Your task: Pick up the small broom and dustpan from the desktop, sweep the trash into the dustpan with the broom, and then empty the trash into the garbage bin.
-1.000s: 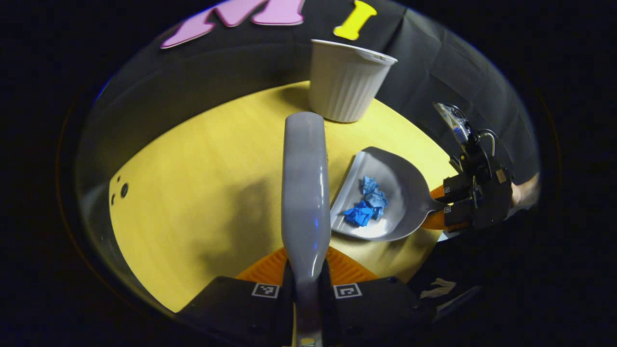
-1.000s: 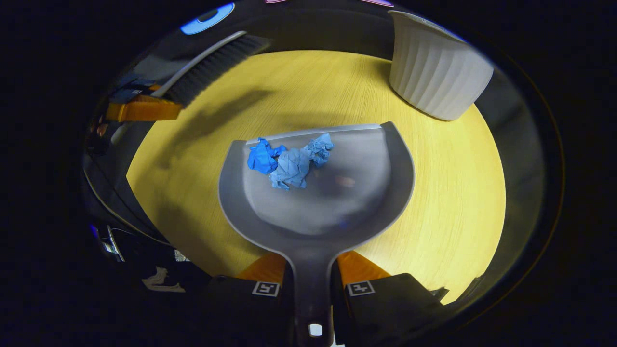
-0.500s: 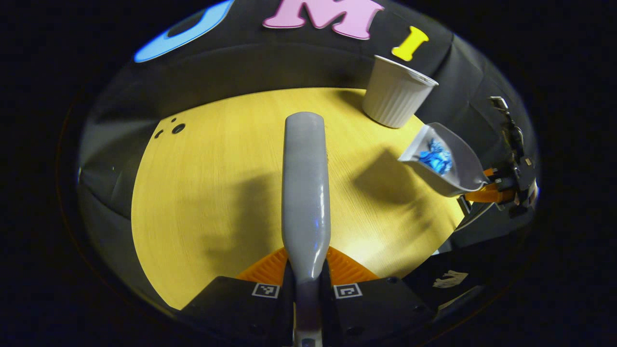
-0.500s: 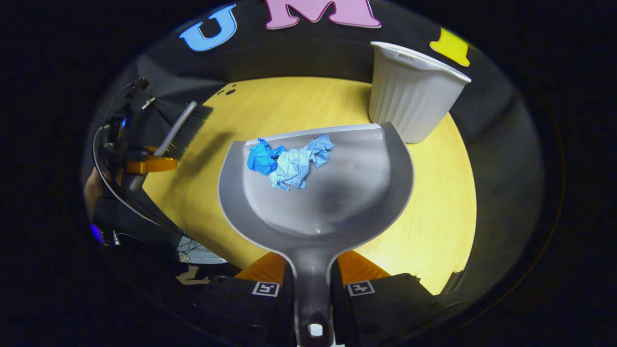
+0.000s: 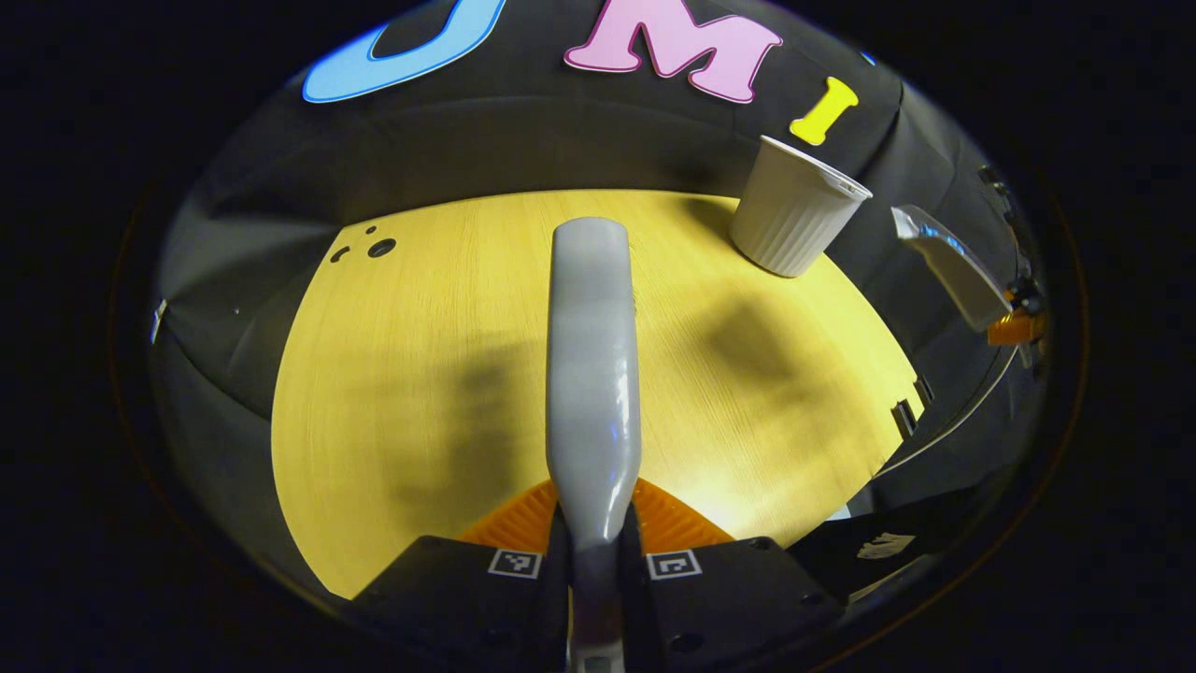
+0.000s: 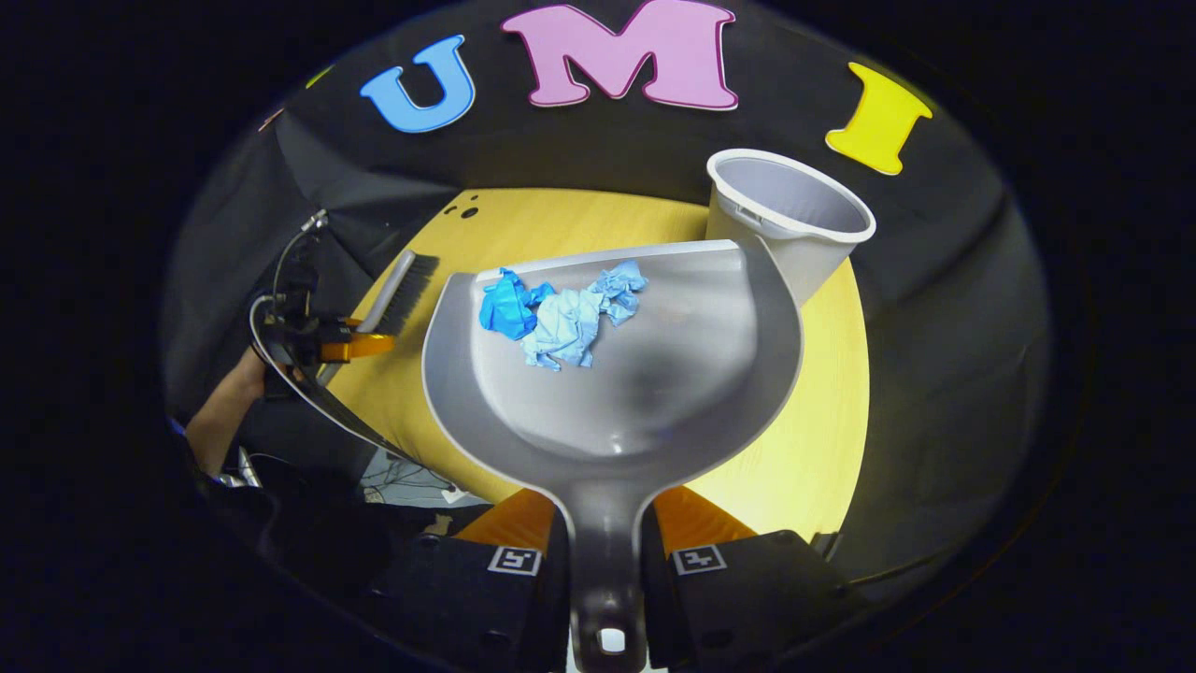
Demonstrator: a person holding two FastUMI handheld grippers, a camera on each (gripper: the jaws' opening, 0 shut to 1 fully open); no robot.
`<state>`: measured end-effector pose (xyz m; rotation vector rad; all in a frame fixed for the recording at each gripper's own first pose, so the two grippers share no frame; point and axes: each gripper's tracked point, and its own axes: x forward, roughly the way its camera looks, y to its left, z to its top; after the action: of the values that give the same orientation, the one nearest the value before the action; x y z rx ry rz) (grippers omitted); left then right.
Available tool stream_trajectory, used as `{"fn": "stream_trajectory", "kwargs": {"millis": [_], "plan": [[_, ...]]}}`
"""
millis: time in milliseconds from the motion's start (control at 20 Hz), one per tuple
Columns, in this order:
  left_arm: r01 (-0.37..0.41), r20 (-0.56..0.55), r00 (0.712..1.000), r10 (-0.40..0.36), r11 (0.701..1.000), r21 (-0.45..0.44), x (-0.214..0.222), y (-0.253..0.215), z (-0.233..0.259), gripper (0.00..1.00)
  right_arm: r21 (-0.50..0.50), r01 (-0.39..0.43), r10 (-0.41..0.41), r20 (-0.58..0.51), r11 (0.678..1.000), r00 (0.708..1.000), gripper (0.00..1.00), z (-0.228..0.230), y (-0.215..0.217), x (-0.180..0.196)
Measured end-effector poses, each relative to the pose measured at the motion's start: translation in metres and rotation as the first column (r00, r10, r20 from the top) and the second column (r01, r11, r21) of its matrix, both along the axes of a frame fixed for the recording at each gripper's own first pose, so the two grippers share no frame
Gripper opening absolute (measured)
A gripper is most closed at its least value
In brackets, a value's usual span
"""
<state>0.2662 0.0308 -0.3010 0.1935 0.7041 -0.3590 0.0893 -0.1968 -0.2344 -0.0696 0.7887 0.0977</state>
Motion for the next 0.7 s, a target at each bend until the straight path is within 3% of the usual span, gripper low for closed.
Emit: {"fn": "stream_trajectory", "kwargs": {"millis": [150,350,500,550,700], "plan": [[0.027,0.003,1.0,-0.027,0.999,0.029,0.0,0.001,0.005,0.27,0.107,-0.004,-0.001,0.049,0.994,0.999,0.36,0.0,0.004,0.0],[0.042,0.024,0.999,-0.044,0.996,0.081,0.004,0.003,0.014,0.27,0.038,0.038,-0.043,0.129,0.999,0.991,0.36,-0.002,0.001,0.007],[0.056,0.013,0.998,-0.057,0.996,0.07,0.003,-0.002,0.015,0.29,0.111,0.086,-0.103,0.159,0.99,0.982,0.36,-0.012,0.012,0.011],[0.057,0.014,0.998,-0.058,0.996,0.07,0.004,-0.002,0.017,0.26,0.123,0.104,-0.123,0.162,0.987,0.979,0.36,-0.012,0.013,0.013],[0.042,0.025,0.999,-0.044,0.997,0.069,0.009,0.002,0.028,0.26,0.08,0.206,-0.217,0.172,0.975,0.961,0.36,-0.01,0.006,0.011]]}}
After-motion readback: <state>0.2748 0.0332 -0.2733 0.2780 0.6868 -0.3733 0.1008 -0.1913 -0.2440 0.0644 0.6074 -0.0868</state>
